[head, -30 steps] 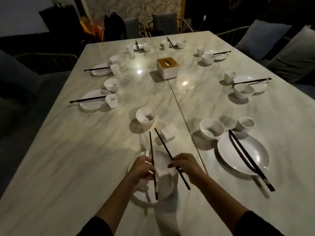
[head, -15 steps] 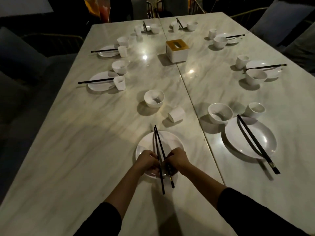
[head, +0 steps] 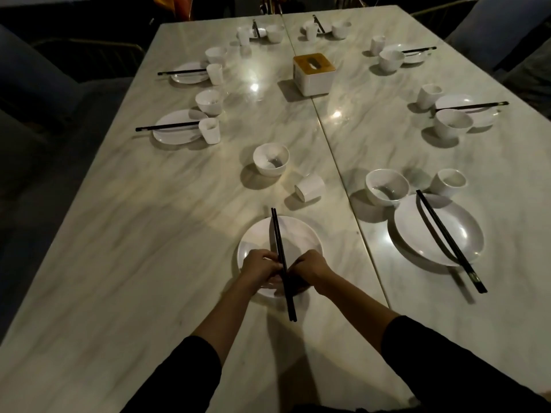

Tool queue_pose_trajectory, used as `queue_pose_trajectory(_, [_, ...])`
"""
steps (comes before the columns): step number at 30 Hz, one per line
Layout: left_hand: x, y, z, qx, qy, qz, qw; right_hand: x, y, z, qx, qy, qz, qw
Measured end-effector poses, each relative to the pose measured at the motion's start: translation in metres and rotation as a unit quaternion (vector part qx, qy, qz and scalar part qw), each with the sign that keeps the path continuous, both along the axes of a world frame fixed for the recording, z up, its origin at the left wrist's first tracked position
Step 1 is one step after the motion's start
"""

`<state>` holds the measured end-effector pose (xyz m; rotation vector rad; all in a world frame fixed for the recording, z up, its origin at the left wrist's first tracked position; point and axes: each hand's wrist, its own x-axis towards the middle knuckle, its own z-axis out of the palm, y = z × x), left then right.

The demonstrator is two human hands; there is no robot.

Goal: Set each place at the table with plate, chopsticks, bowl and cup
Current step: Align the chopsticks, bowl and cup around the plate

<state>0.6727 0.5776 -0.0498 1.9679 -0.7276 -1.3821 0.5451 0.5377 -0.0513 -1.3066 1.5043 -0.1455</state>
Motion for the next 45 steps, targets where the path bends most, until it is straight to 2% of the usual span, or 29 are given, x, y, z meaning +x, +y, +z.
queue_pose_trajectory(11, [-0.002, 0.000, 0.000, 0.011, 0.021, 0.008, 1.000, -0.002, -0.003, -0.005, -0.008, -0.002, 0.020, 1.000])
queue_pose_trajectory(23, [-0.002, 0.000, 0.002, 0.016, -0.003, 0.025, 1.000, -0.003, -0.004, -0.009, -0.020, -0.017, 0.021, 0.999])
queue_pose_trajectory(25, [0.001, -0.002, 0.003, 0.000, -0.057, 0.055, 0.997, -0.007, -0.009, -0.006, -0.035, -0.031, -0.011, 0.999])
queue_pose_trajectory(27, [0.008, -0.005, 0.003, -0.038, -0.198, 0.072, 0.977, -0.011, -0.018, -0.002, -0.058, -0.049, -0.051, 0.996])
queue_pose_trajectory(29, [0.018, -0.005, 0.001, -0.054, -0.328, 0.051, 0.942, -0.016, -0.030, 0.003, -0.092, -0.060, -0.085, 0.990])
queue_pose_trajectory(31, [0.029, -0.007, -0.002, -0.010, -0.364, 0.026, 0.931, -0.019, -0.045, 0.008, -0.111, -0.073, -0.116, 0.984])
queue_pose_trajectory(34, [0.043, -0.009, -0.008, 0.045, -0.307, -0.005, 0.951, -0.023, -0.072, 0.007, -0.093, -0.102, -0.180, 0.974])
queue_pose_trajectory(40, [0.047, -0.015, -0.010, 0.033, -0.258, 0.039, 0.965, -0.017, -0.127, 0.005, -0.002, -0.133, -0.261, 0.956])
queue_pose_trajectory(45, [0.049, -0.026, -0.015, 0.031, -0.247, 0.056, 0.967, 0.011, -0.158, 0.006, -0.020, -0.106, -0.273, 0.956])
